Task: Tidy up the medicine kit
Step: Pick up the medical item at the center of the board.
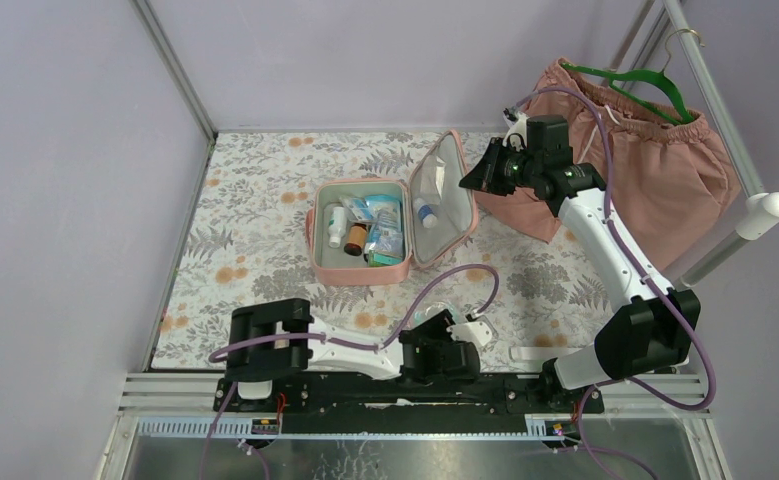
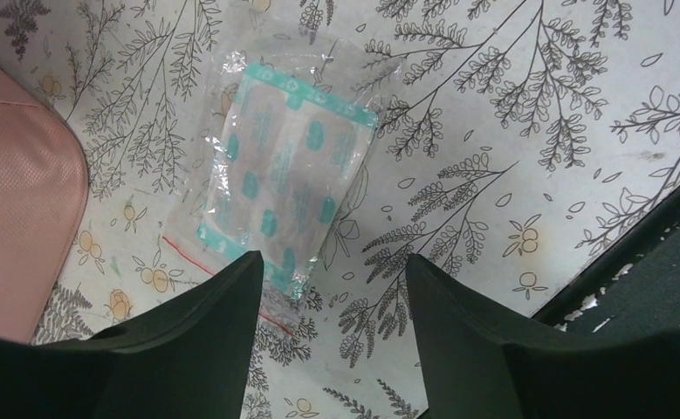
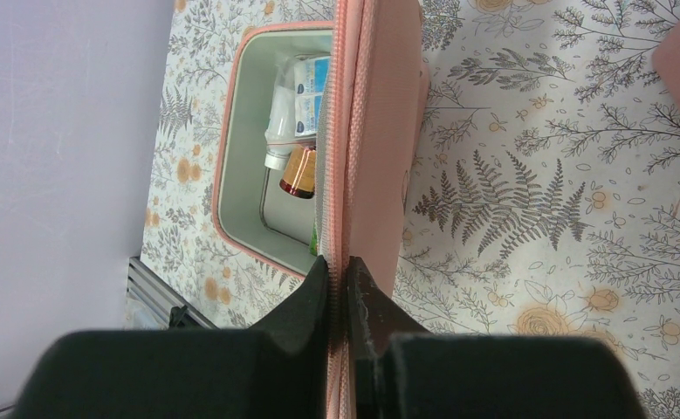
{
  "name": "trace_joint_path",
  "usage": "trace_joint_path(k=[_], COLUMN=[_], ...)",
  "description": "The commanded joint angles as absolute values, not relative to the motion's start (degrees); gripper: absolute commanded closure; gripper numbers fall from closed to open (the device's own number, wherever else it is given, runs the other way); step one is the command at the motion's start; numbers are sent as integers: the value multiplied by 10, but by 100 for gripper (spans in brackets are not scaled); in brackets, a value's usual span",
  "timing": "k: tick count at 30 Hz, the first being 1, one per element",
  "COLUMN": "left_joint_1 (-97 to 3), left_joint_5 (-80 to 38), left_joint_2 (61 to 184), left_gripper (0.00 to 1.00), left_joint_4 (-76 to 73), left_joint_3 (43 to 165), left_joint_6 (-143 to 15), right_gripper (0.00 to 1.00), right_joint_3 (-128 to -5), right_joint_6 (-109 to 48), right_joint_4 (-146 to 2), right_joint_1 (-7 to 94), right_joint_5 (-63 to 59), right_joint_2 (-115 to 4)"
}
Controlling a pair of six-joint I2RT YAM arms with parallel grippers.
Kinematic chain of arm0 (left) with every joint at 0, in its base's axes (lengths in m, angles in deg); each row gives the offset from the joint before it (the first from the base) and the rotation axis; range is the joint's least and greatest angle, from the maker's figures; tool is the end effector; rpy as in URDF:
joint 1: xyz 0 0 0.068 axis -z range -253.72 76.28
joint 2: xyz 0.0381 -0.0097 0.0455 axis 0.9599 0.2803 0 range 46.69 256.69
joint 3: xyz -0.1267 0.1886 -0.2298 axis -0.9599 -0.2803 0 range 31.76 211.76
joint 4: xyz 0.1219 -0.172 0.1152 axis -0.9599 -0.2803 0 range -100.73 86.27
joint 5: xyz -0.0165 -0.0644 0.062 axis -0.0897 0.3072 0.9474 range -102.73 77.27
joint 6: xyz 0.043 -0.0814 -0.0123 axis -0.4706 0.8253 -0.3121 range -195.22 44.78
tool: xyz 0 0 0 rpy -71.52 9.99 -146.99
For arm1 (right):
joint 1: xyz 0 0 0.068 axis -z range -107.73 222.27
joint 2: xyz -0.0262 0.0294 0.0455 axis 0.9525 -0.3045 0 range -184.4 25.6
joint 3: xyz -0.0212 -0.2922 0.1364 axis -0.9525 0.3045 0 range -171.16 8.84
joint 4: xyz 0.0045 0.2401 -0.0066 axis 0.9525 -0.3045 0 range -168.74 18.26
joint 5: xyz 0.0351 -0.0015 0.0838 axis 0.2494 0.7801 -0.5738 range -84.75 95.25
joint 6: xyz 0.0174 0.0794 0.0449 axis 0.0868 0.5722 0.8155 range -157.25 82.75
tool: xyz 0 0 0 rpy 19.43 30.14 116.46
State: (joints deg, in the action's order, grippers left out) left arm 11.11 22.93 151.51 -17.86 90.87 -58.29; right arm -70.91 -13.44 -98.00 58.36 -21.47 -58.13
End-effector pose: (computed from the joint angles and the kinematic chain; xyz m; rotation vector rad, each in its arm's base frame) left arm 0.0819 -0.3641 0.1788 1.1390 2.0552 -0.0144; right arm 0.3207 0.1182 0.3970 -0.1063 2.1573 0.8786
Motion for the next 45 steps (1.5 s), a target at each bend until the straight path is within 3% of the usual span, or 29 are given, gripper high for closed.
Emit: trace_joint_path(k=[1, 9, 15, 21, 32, 38, 45], left_joint_1=[88, 37, 35, 18, 4, 4, 4], left_joint_5=[191, 65, 70, 64, 41, 28, -32], left_joint_2=[1522, 1519, 1563, 1570, 1568, 1526, 1378], left_gripper=[34, 40, 54, 58, 100, 100, 100], left_joint_4=[-198, -198, -225, -218, -206, -241, -250], left_joint_3=[907, 913, 925, 911, 894, 927, 926], left_joint_6=[-615, -657, -664, -665, -668, -647, -608], right_gripper=[100, 100, 100, 100, 100, 100, 100], right_joint_3=[-698, -700, -703, -706, -708, -703, -696], right_joint_6=[-136, -135, -135, -135, -134, -133, -132], right_joint_4=[-1015, -1015, -1015, -1018, -1017, -1015, -1009], right_joint_1=[579, 579, 579, 579, 579, 579, 579], right_joint_5=[-248, -249, -249, -250, -251, -251, -245], right_joint_2=[-570, -568, -568, -568, -568, -568, -567])
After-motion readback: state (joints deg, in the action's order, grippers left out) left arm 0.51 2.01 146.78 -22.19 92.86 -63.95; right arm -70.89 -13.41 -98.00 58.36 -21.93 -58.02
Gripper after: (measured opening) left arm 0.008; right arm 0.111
